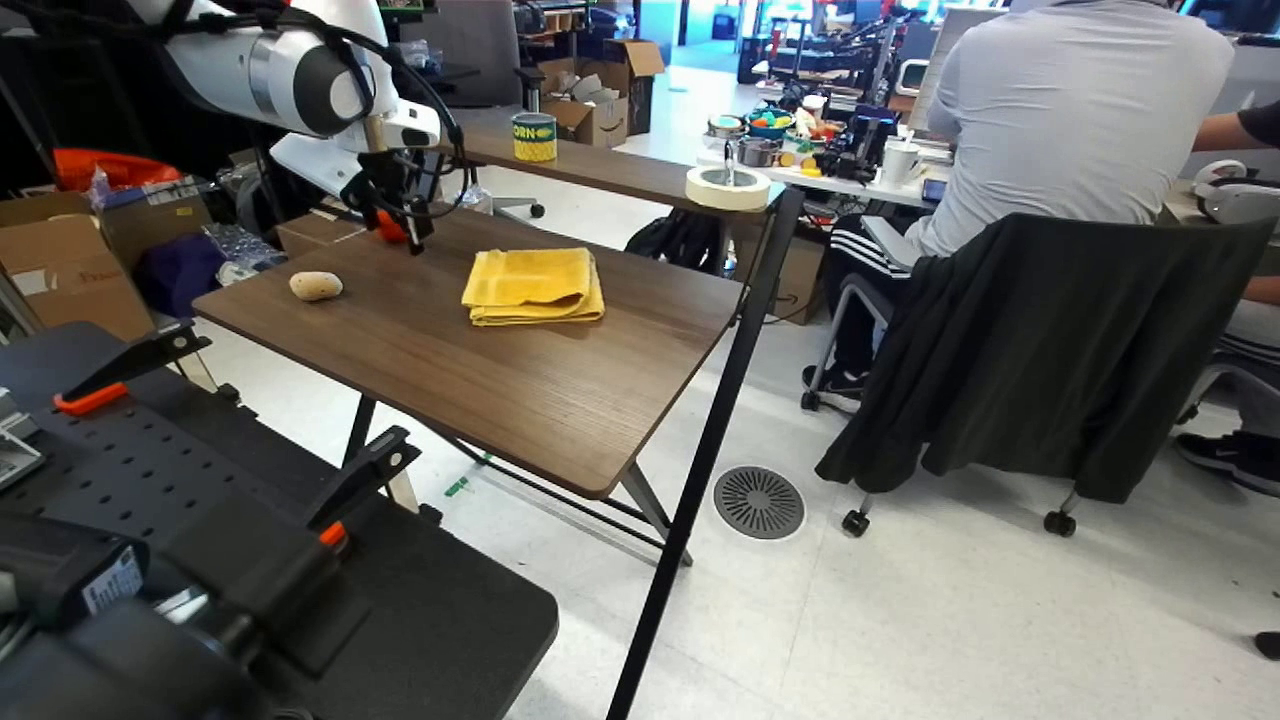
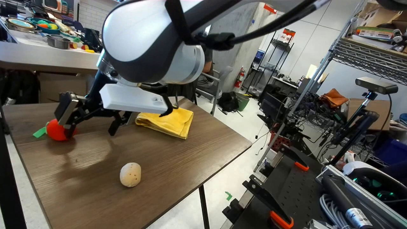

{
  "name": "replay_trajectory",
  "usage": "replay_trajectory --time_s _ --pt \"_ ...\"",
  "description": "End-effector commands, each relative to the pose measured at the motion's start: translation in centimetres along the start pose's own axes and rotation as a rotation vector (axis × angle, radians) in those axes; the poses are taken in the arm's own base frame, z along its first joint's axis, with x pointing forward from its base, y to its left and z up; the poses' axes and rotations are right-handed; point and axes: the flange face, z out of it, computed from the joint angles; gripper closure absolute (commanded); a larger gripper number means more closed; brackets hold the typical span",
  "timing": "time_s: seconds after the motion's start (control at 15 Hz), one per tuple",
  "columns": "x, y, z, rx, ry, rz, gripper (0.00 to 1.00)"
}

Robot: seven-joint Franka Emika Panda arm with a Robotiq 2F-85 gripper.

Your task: Move the red plushie to the right of the table, then use the towel to wipe the table, then put the brown plushie at the right back corner

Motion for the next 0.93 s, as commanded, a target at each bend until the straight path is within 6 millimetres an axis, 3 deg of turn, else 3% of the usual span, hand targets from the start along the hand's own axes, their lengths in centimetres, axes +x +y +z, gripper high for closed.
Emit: replay_trajectory --time_s 0.0,0.2,0.4,0.47,0.6,0.87 --pt "0.9 -2.0 0.3 0.080 0.072 -0.024 0.00" --pt "1.6 -3.6 -0.4 0.125 0.132 -0.047 0.00" --pt "2.2 -4.0 -0.3 0.128 0.138 -0.062 0.00" --pt "2.3 -3.7 0.1 0.124 0.130 -0.057 0.25" --pt "2.5 -3.1 1.0 0.126 0.119 -0.044 0.32" --pt "2.4 -2.0 2.8 0.144 0.097 0.001 0.65"
